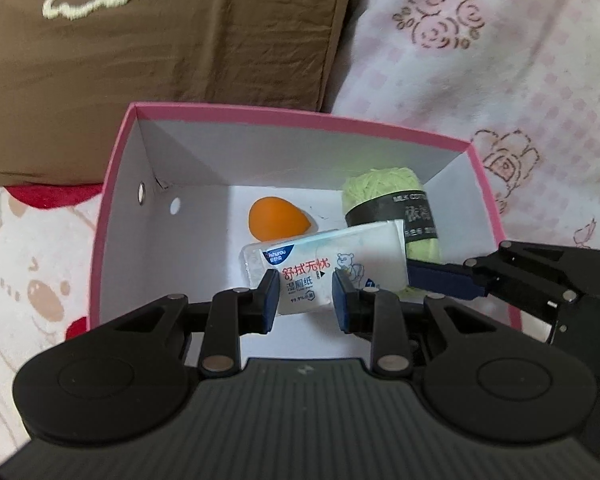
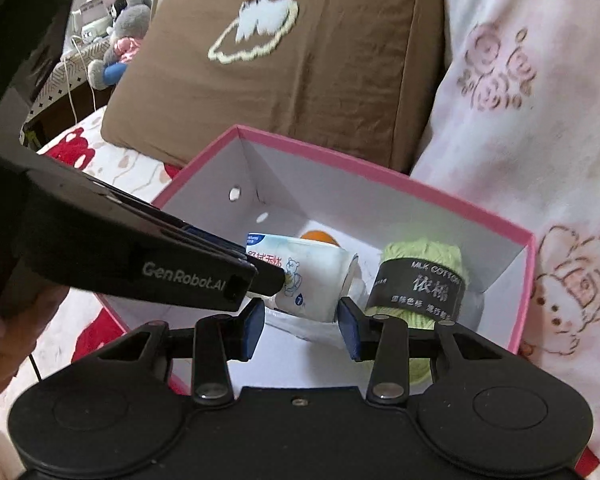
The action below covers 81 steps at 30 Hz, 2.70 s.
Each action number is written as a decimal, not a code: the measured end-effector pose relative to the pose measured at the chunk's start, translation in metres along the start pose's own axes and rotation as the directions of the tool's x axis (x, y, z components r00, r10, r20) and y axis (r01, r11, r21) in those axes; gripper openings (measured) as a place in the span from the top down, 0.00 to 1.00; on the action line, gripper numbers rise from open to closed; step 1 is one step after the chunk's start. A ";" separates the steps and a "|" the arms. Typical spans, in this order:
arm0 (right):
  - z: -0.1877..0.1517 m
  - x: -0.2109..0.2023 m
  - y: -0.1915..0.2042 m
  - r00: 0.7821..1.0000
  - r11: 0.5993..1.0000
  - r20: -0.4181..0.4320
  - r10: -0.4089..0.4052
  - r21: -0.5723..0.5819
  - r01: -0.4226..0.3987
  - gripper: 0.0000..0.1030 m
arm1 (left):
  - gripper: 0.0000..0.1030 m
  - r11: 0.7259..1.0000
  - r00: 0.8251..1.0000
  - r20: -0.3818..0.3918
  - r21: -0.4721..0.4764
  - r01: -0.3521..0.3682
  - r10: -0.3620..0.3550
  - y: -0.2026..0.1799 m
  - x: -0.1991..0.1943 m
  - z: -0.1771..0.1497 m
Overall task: Organize objects
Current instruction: 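Lower the white wet-wipe pack into the pink box, open the left gripper, then withdraw the left tool and move it to the purple plush toy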
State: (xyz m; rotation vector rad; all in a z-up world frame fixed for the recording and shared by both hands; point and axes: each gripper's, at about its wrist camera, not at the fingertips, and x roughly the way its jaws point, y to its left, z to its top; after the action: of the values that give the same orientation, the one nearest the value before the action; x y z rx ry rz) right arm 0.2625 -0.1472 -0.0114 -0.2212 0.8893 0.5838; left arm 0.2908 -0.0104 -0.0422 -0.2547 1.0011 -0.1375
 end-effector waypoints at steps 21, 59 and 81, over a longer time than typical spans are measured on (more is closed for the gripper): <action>0.001 0.055 -0.025 0.995 0.991 -0.101 -0.005 0.135 0.019 0.56 | 0.74 0.995 0.996 0.060 -0.070 0.068 -0.064 0.020 0.031 0.005; -0.024 -0.037 -0.002 1.000 0.996 0.016 0.011 0.089 -0.012 0.33 | 0.58 0.999 0.999 -0.039 0.042 0.020 -0.018 -0.007 -0.061 -0.012; -0.040 -0.145 0.051 0.990 0.995 0.111 -0.089 -0.029 0.093 0.10 | 0.26 0.987 0.990 0.028 0.089 0.135 -0.138 -0.003 -0.186 -0.042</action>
State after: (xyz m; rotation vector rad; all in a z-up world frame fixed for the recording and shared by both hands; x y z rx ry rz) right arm 0.1364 -0.1783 0.0798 -0.2569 0.7600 0.5214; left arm 0.1559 0.0236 0.0888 -0.2456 0.9410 -0.3000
